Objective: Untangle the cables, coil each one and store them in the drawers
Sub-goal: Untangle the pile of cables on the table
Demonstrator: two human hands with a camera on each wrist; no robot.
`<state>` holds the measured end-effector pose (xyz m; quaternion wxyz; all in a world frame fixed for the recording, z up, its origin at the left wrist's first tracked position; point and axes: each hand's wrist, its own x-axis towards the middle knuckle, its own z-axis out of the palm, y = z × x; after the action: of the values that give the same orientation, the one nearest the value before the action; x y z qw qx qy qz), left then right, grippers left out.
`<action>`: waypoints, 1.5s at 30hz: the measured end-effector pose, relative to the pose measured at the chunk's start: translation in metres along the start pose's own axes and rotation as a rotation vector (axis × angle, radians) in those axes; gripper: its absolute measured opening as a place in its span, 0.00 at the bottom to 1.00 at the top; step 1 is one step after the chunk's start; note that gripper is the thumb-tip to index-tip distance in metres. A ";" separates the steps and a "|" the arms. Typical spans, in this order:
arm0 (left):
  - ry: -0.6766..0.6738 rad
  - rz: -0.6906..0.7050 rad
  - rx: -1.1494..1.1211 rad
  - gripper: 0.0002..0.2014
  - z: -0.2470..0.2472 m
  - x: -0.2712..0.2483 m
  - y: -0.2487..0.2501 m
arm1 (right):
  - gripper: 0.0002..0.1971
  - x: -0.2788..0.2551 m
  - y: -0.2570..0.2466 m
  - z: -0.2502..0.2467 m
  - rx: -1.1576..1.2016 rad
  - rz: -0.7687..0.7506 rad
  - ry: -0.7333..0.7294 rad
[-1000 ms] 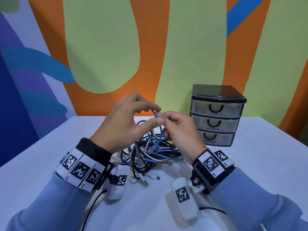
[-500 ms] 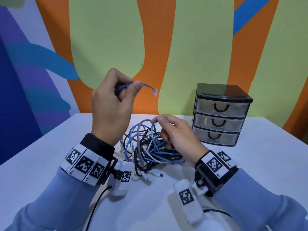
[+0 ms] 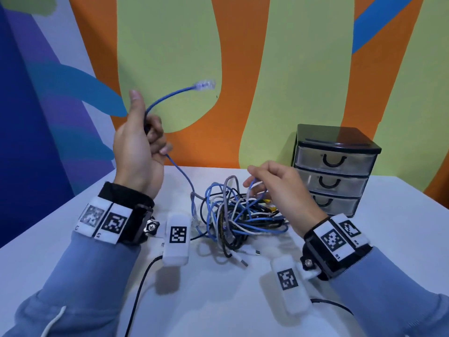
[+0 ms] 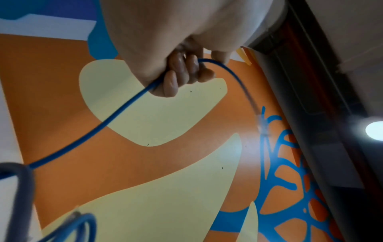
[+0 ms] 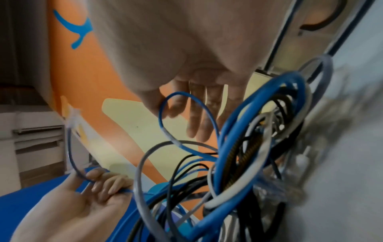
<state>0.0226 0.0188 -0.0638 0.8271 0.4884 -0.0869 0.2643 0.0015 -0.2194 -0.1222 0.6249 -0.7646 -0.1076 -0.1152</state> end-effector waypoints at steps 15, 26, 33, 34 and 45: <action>-0.264 0.079 0.354 0.13 0.001 0.000 -0.020 | 0.20 -0.006 -0.033 0.037 -0.744 -0.221 -0.367; -0.120 0.050 0.112 0.11 -0.003 0.002 -0.013 | 0.06 -0.004 -0.020 0.046 -0.775 -0.282 -0.357; -0.264 -0.084 0.202 0.18 0.004 -0.008 -0.022 | 0.04 -0.005 -0.019 0.021 -0.344 -0.206 -0.209; -0.297 -0.105 0.209 0.18 0.006 -0.010 -0.024 | 0.04 -0.004 -0.018 0.019 -0.332 -0.201 -0.233; -0.197 0.056 0.377 0.07 0.020 -0.011 -0.033 | 0.20 -0.017 -0.028 0.019 -0.533 -0.165 -0.592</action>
<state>0.0333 -0.0145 -0.0833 0.7008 0.6555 -0.1298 0.2497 -0.0221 -0.1960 -0.1052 0.3354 -0.8887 -0.3104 0.0364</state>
